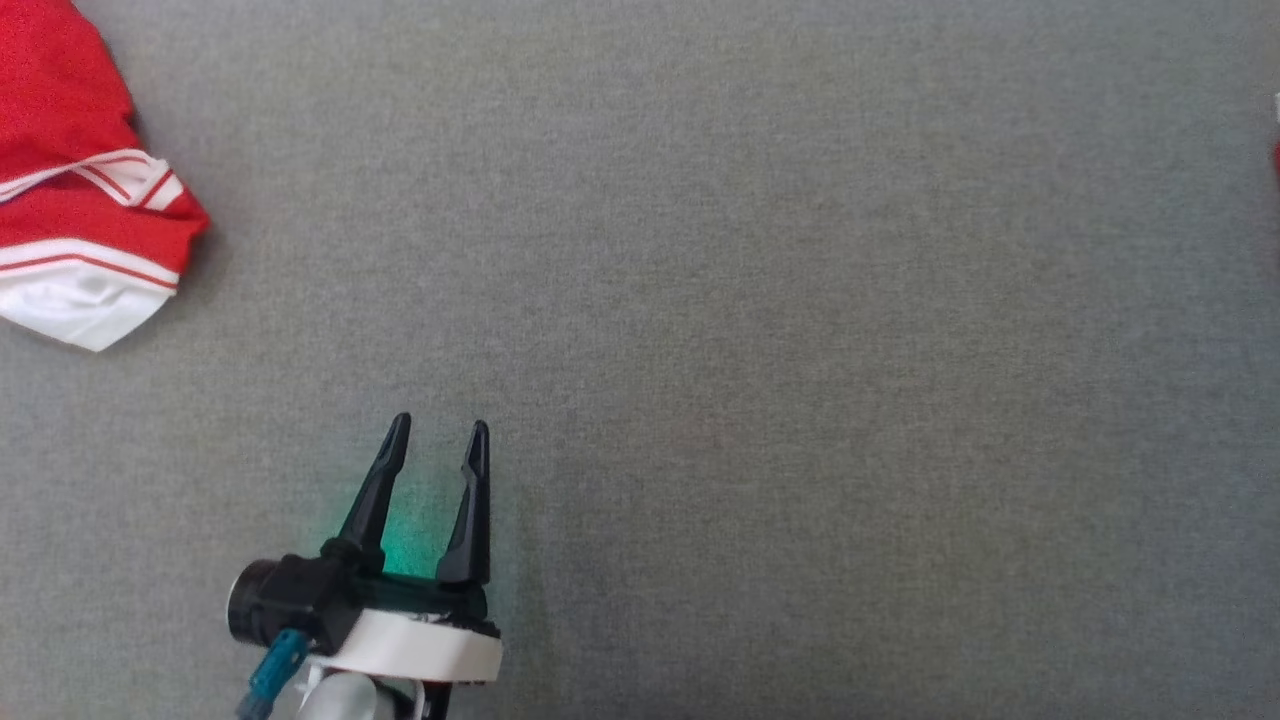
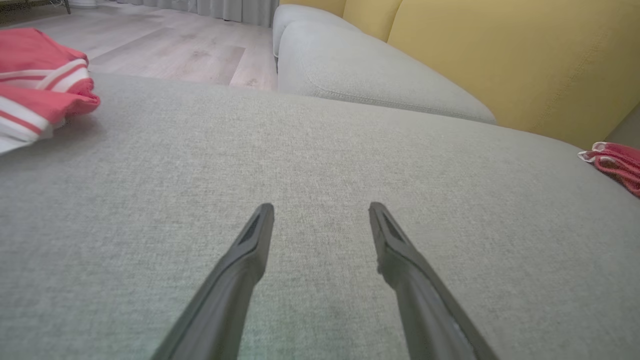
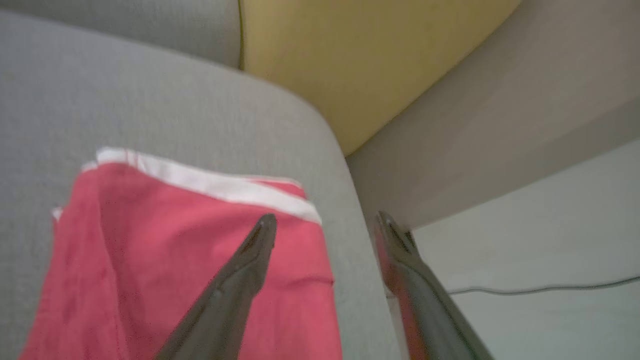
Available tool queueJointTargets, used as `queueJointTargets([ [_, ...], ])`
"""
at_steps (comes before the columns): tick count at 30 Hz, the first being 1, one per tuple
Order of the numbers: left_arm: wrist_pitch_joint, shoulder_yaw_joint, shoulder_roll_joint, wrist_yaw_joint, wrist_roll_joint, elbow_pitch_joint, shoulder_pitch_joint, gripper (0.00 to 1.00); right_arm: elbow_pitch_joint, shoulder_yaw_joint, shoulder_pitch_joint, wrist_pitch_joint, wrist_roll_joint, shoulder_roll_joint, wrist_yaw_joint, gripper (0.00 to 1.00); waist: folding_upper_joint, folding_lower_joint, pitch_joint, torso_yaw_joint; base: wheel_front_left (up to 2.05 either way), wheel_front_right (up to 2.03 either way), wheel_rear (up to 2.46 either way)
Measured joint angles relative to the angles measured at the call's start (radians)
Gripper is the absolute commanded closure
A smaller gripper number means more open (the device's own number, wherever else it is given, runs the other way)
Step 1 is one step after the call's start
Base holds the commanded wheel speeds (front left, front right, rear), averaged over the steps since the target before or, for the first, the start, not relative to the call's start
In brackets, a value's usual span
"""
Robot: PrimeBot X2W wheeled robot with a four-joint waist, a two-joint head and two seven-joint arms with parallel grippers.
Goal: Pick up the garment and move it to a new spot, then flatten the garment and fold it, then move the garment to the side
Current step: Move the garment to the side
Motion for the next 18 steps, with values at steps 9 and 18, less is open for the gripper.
queueJointTargets([
  [9, 0.000, 0.008, 0.000, 0.002, -0.020, 0.002, 0.003, 0.00, -0.138, -0.042, 0.051, -0.277, 0.028, 0.162, 0.000, 0.00, 0.0000, -0.0003, -0.094, -0.010, 0.00, 0.00, 0.00],
  [18, 0.000, 0.051, 0.000, 0.016, -0.023, 0.011, 0.083, 0.00, -0.397, 0.074, 0.365, -0.426, 0.189, 0.315, 0.000, 0.00, 0.0001, -0.0005, -0.238, -0.024, 0.00, 0.00, 0.00],
])
